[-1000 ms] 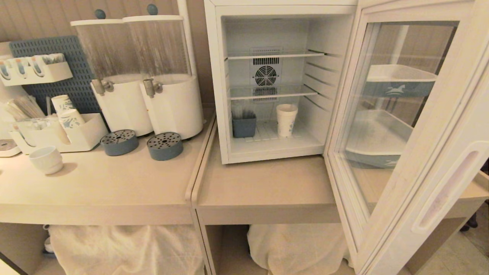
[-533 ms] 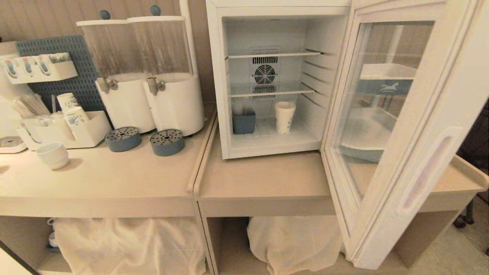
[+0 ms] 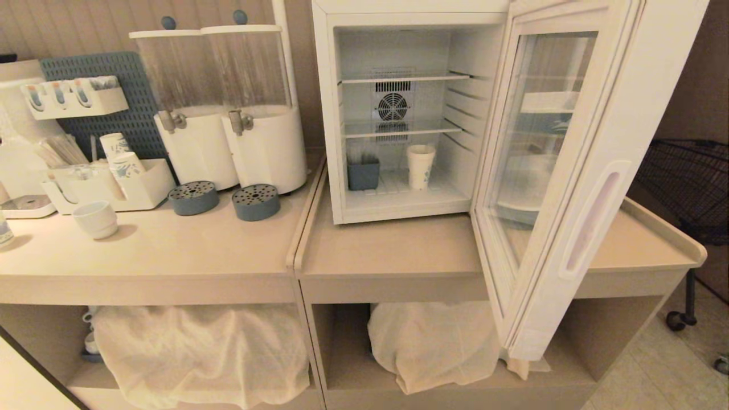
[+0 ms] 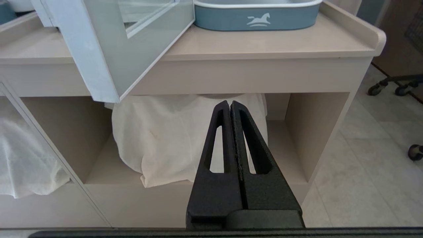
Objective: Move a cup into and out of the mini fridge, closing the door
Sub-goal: Take the paper cup out of the freezer
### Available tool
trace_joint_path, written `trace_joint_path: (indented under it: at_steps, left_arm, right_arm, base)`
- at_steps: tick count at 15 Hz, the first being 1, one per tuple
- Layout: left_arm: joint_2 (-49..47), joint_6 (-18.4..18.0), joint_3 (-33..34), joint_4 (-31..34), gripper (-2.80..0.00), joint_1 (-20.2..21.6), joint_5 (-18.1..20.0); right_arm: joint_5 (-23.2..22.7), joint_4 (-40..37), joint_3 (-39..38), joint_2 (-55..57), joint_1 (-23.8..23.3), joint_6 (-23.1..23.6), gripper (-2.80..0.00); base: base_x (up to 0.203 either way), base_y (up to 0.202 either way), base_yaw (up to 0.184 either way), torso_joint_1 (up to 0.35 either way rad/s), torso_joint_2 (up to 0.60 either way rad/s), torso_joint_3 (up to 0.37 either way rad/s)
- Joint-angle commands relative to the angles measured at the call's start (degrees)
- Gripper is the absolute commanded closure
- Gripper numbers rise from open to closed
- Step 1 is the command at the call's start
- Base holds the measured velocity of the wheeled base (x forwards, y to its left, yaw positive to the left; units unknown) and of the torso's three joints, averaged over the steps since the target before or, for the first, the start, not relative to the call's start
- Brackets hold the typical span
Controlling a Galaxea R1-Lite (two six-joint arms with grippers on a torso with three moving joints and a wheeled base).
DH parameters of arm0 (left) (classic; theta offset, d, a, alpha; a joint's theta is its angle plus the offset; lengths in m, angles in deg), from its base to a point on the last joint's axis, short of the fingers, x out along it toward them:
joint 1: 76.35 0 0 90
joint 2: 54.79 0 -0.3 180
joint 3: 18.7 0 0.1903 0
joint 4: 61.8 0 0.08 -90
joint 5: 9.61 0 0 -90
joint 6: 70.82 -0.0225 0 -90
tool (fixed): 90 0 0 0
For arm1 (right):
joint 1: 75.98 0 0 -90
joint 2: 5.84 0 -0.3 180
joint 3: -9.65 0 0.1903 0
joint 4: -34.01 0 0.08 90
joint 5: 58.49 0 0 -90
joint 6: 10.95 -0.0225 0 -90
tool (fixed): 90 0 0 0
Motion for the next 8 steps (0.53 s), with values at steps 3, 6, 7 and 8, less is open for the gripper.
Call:
trace_joint_path:
  at_steps: [3,6,7,8]
  left_arm:
    - [-0.1,0.0,1.1,0.0,0.0,0.0,0.0]
    - [-0.1,-0.1,1.1,0.0,0.0,0.0,0.1]
    - [-0.1,-0.2,1.1,0.0,0.0,0.0,0.1]
    - [-0.1,-0.2,1.1,0.0,0.0,0.0,0.1]
  right_arm:
    - [0.0,0.0,0.0,0.0,0.0,0.0,0.0]
    - [0.0,0.0,0.0,0.0,0.0,0.0,0.0]
    - [0.0,0.0,0.0,0.0,0.0,0.1,0.0]
    - [0.0,0.0,0.0,0.0,0.0,0.0,0.0]
  base:
    - [0.0,0.0,0.0,0.0,0.0,0.0]
    - [0.004,0.053,-0.006,0.003,0.0,0.003]
    - [0.002,0.16,0.001,0.002,0.0,-0.002]
    - [0.0,0.196,-0.001,0.002,0.0,0.002]
